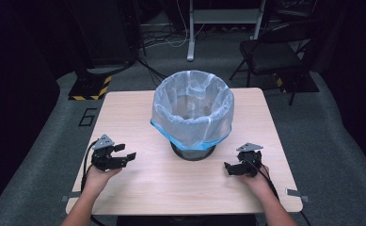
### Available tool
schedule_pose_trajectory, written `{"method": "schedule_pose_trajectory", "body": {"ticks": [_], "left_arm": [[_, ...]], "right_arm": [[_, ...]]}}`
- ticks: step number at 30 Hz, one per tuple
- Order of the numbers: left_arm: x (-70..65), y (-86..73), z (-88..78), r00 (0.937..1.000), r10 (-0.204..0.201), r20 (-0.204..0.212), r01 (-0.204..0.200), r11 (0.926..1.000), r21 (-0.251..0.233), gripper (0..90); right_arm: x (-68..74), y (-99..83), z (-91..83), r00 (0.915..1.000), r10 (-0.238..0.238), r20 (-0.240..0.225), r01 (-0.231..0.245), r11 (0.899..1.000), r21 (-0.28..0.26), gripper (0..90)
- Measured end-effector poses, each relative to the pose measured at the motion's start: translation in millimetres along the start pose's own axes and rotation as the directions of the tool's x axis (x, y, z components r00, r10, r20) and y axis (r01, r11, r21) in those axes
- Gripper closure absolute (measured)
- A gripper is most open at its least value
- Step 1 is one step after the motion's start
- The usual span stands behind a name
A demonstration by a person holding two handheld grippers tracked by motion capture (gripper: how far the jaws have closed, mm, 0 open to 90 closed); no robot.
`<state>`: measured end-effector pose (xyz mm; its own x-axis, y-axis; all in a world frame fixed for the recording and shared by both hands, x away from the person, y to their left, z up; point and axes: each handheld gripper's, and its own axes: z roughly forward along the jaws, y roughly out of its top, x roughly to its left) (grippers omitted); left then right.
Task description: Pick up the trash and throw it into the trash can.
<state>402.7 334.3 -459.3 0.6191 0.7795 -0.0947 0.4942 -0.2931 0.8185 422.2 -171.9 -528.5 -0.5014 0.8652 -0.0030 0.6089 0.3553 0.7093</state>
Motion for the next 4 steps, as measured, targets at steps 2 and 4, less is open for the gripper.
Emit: {"method": "schedule_pose_trajectory", "body": {"ticks": [2, 4], "left_arm": [[2.0, -7.2, 2.2, 0.9999, -0.01, -0.006, 0.01, 0.9999, -0.002, 30.6], [4.9, -14.5, 4.1, 0.9998, -0.016, -0.013, 0.016, 0.9999, -0.004, 30.3]], "right_arm": [[0.0, 0.0, 0.0, 1.0, 0.0, 0.0, 0.0, 1.0, 0.0, 0.0], [0.0, 0.0, 0.0, 1.0, 0.001, -0.002, -0.001, 1.0, 0.0, 0.0]]}}
